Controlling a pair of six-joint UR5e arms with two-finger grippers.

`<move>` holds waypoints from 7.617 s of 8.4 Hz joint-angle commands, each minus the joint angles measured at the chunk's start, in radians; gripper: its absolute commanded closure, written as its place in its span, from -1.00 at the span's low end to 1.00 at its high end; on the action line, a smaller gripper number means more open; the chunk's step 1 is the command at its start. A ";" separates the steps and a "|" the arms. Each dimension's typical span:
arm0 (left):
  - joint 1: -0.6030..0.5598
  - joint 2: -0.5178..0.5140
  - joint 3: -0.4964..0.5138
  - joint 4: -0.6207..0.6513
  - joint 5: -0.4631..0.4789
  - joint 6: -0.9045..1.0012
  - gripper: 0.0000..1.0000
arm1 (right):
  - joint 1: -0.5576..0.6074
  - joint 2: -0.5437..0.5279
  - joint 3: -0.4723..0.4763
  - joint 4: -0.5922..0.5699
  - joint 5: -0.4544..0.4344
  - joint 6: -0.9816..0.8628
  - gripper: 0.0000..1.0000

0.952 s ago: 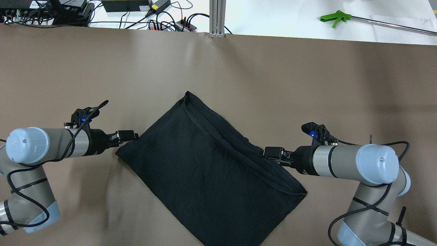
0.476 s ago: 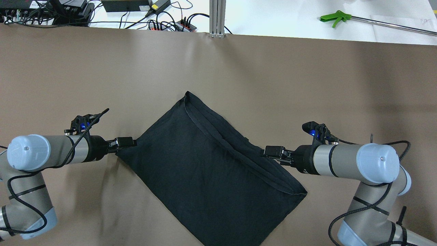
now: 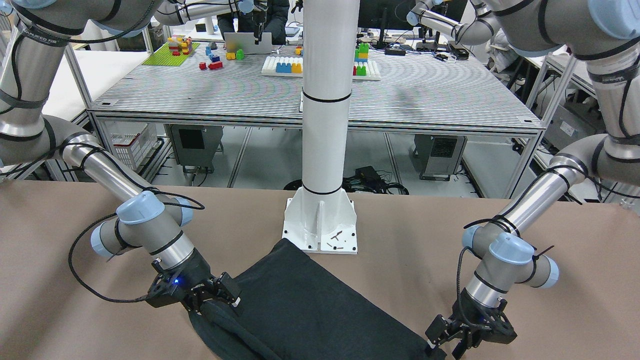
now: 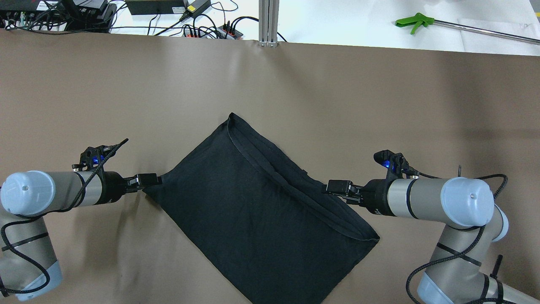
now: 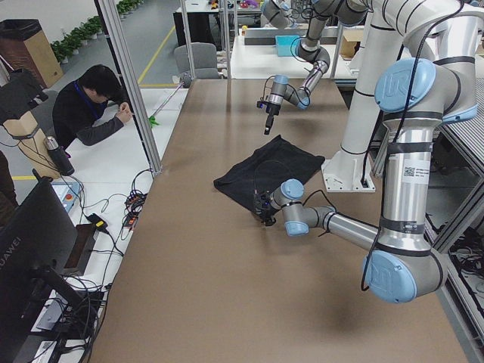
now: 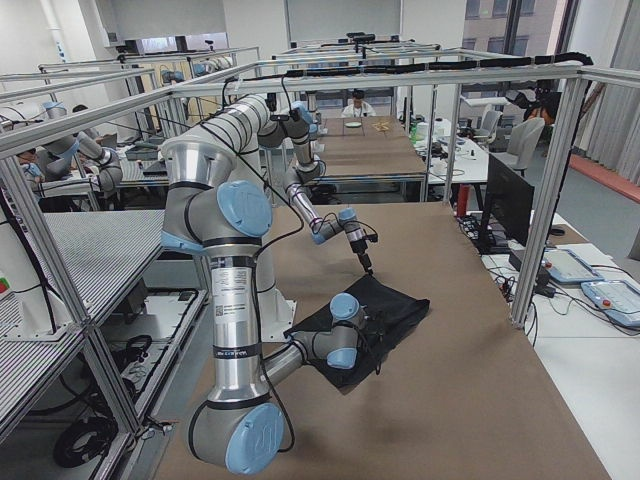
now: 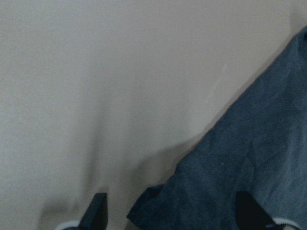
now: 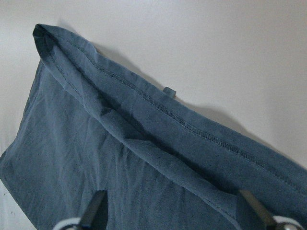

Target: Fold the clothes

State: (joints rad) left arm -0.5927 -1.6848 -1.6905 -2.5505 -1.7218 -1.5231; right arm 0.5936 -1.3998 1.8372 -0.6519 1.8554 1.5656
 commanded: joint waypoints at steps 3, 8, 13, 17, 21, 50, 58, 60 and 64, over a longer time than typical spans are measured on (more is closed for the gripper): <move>0.039 -0.012 0.011 0.004 0.004 -0.002 -0.71 | 0.000 -0.001 0.000 0.000 -0.001 0.008 -0.89; 0.039 -0.013 -0.026 0.004 -0.021 0.001 1.00 | -0.002 -0.001 0.002 0.001 -0.016 0.008 -0.89; -0.007 -0.088 0.021 0.056 -0.007 -0.005 1.00 | -0.002 -0.004 0.004 0.003 -0.015 0.008 -0.89; -0.114 -0.397 0.176 0.290 0.011 0.012 1.00 | -0.003 -0.013 0.007 0.011 -0.015 0.011 -0.89; -0.226 -0.660 0.478 0.358 0.048 0.142 1.00 | -0.005 -0.012 0.004 0.014 -0.016 0.011 -0.89; -0.369 -0.498 0.325 0.343 -0.137 0.472 -0.89 | 0.075 0.929 -1.119 -0.212 -0.553 -0.374 -0.45; -0.375 -0.495 0.327 0.314 -0.137 0.469 -0.89 | 0.075 0.961 -1.181 -0.204 -0.553 -0.406 0.12; -0.374 -0.493 0.331 0.305 -0.137 0.469 -0.89 | 0.077 0.961 -1.182 -0.204 -0.553 -0.439 0.93; -0.375 -0.496 0.330 0.305 -0.137 0.466 -0.89 | 0.100 0.961 -1.179 -0.199 -0.526 -0.466 1.00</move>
State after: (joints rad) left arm -0.9669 -2.1793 -1.3597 -2.2455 -1.8591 -1.0552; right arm 0.6796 -0.4388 0.6561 -0.8544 1.3110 1.1049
